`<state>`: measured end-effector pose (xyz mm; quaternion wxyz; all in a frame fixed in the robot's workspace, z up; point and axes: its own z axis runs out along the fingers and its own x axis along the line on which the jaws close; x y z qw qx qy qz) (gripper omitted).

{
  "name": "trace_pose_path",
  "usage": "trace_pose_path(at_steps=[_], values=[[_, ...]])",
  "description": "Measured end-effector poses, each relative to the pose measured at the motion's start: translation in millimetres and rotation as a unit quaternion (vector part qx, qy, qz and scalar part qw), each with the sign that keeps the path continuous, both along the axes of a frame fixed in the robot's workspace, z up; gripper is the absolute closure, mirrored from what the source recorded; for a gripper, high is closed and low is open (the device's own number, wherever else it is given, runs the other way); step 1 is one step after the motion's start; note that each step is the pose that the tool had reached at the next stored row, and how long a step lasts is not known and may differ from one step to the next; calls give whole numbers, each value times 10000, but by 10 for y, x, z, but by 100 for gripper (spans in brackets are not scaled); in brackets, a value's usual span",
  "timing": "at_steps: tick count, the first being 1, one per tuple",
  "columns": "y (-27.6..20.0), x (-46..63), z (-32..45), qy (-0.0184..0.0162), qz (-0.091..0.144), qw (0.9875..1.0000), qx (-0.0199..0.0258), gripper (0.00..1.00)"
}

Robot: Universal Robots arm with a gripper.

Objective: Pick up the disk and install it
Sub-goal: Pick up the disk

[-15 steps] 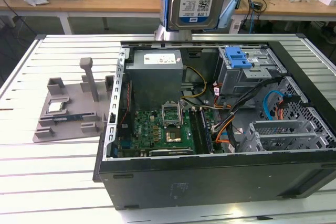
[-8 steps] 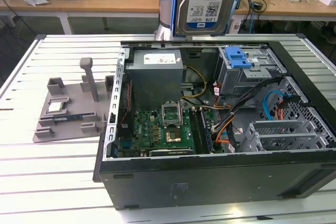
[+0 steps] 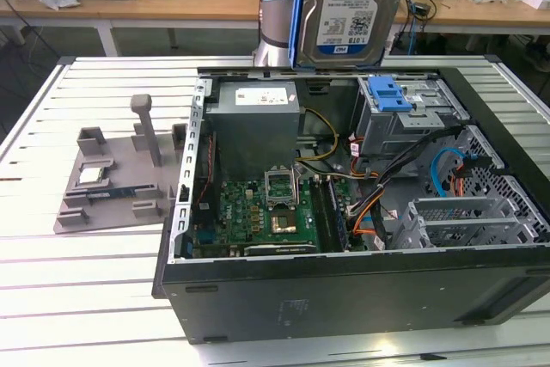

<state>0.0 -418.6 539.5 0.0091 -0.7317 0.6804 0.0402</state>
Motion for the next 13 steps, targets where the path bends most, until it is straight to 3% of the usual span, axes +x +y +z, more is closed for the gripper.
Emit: trace_pose_path(at_steps=[4,8,13], values=[[-62,41,-3,2,-4,10000,0,63],[-200,97,-8,3,-16,10000,0,63],[-306,126,-13,4,-28,10000,-1,63]])
